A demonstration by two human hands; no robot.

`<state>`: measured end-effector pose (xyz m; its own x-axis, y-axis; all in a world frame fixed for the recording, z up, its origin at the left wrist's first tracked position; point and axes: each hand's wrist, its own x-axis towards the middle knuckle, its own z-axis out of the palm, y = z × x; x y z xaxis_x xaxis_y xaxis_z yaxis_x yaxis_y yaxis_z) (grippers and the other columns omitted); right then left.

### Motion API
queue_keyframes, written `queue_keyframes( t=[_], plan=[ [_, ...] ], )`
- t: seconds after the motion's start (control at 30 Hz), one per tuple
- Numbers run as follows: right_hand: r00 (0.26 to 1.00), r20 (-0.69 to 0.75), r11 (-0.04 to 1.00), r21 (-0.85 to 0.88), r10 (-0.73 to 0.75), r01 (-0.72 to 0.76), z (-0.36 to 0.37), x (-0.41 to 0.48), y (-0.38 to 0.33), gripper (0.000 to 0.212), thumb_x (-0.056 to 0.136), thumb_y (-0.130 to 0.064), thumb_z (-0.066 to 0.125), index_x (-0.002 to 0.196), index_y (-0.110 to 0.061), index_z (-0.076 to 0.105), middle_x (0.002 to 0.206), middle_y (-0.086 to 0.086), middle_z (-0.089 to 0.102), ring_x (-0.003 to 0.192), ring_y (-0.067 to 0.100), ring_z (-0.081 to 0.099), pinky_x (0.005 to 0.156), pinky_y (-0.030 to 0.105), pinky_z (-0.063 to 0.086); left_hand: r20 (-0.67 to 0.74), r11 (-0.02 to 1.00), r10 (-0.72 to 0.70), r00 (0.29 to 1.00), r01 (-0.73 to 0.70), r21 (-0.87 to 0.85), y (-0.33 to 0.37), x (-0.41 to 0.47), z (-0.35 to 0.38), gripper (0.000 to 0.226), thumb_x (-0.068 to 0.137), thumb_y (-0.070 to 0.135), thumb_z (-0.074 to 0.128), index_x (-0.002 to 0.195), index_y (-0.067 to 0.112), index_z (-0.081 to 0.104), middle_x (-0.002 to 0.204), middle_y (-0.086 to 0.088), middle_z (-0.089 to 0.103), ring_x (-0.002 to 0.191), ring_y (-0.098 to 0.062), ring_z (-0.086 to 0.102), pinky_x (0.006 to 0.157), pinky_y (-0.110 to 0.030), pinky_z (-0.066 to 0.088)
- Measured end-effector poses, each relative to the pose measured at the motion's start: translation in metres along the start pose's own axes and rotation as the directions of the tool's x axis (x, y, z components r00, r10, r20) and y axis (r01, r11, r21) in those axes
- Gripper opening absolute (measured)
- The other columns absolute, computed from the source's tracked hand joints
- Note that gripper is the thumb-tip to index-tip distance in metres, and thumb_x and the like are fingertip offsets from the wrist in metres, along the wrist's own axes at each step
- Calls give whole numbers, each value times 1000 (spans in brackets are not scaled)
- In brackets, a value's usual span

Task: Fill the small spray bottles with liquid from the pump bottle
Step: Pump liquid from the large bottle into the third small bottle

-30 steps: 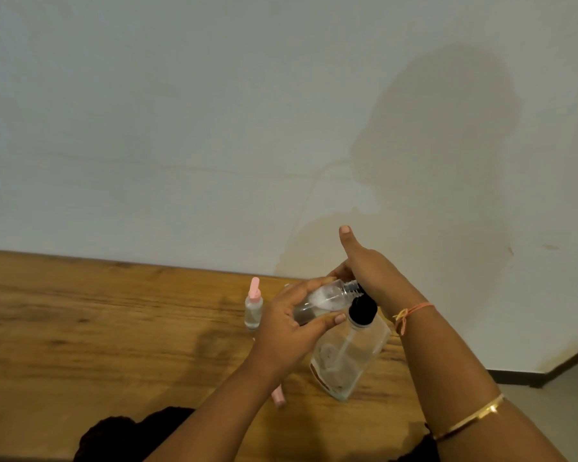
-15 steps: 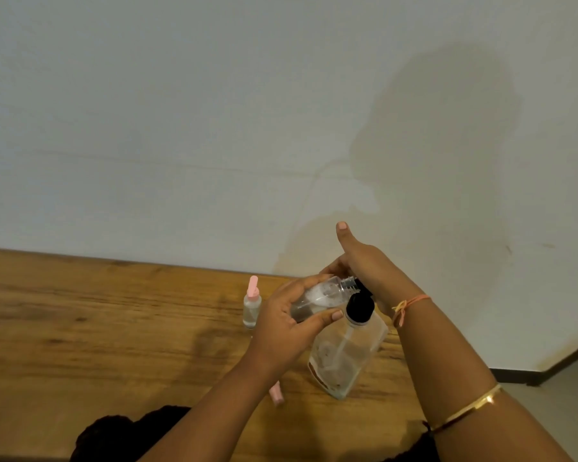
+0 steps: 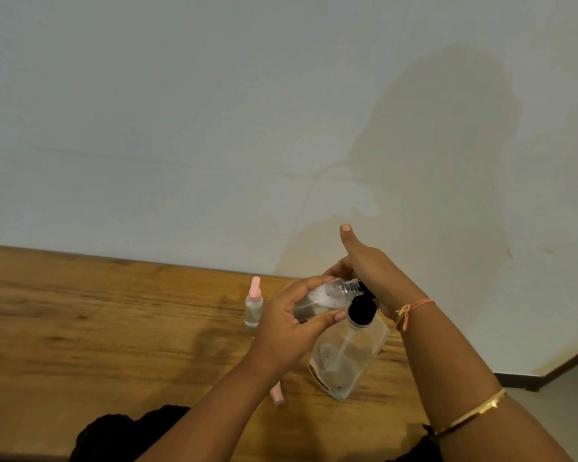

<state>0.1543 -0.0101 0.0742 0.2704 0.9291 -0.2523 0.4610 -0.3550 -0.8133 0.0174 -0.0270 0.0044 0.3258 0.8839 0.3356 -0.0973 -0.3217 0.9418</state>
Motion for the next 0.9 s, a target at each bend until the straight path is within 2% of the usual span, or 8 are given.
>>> queue_keyframes(
  t=[0.1, 0.2, 0.33, 0.4, 0.5, 0.57, 0.73, 0.9],
  plan=[
    [1000, -19, 999, -27, -18, 17, -1, 1, 0, 84, 95, -61, 12, 86, -3, 73, 79, 4, 63, 77, 15, 57, 80, 33, 43, -1, 999, 4, 1000, -4, 32, 0, 1, 0, 38, 64, 35, 73, 100, 43, 61, 103, 12, 65, 98, 3, 59, 74, -9, 47],
    [998, -67, 999, -50, -22, 19, 1, 3, 8, 86, 93, -63, 11, 83, -5, 74, 95, 12, 67, 89, 23, 59, 82, 34, 40, 25, 997, -9, 1000, 7, 72, -4, 2, 0, 38, 69, 29, 75, 101, 43, 61, 103, 12, 64, 98, 3, 58, 75, -10, 49],
    [998, -66, 998, -57, -11, 8, 3, 6, 12, 87, 92, -65, 11, 81, -6, 74, 106, 16, 67, 97, 26, 58, 86, 35, 39, 33, 999, -31, 999, 29, 46, -4, 1, 0, 37, 65, 38, 72, 99, 45, 61, 103, 12, 65, 99, -1, 59, 75, -13, 50],
    [999, -46, 999, -44, -8, 6, 3, 4, 10, 88, 93, -65, 11, 82, -5, 74, 101, 14, 68, 91, 23, 58, 84, 35, 40, 30, 999, -34, 999, 33, 39, -3, 0, 0, 37, 65, 37, 72, 99, 45, 61, 104, 11, 65, 99, -1, 59, 75, -12, 50],
    [1000, -1, 1000, 5, -12, 12, 0, 1, 3, 86, 94, -62, 13, 89, 0, 73, 80, 6, 66, 76, 15, 58, 70, 30, 42, 10, 999, -20, 1000, 20, 36, 0, 0, -1, 37, 68, 29, 75, 98, 45, 60, 104, 12, 64, 100, 1, 58, 73, -10, 48],
    [1000, 4, 1000, -2, -25, 25, -1, 1, -1, 84, 95, -60, 14, 88, -1, 73, 76, 4, 64, 74, 15, 58, 64, 27, 42, 5, 1000, -5, 1000, 5, 18, 2, 2, -2, 39, 69, 24, 76, 98, 44, 61, 103, 13, 65, 99, 2, 59, 72, -9, 48],
    [998, -52, 999, -13, -42, 41, 1, 5, 5, 84, 94, -62, 12, 81, -5, 73, 78, 3, 65, 81, 18, 59, 77, 33, 43, 10, 1000, -10, 1000, 9, 23, -1, 3, 0, 39, 69, 20, 76, 99, 40, 61, 105, 8, 65, 98, 1, 59, 72, -8, 47],
    [997, -68, 999, -26, -26, 25, 3, 7, 10, 86, 93, -65, 13, 78, -6, 74, 94, 12, 68, 91, 24, 60, 88, 38, 45, 10, 1000, -29, 1000, 29, -3, -4, 2, 2, 38, 65, 33, 73, 101, 39, 63, 106, 4, 65, 99, -5, 61, 74, -14, 50]
  ],
)
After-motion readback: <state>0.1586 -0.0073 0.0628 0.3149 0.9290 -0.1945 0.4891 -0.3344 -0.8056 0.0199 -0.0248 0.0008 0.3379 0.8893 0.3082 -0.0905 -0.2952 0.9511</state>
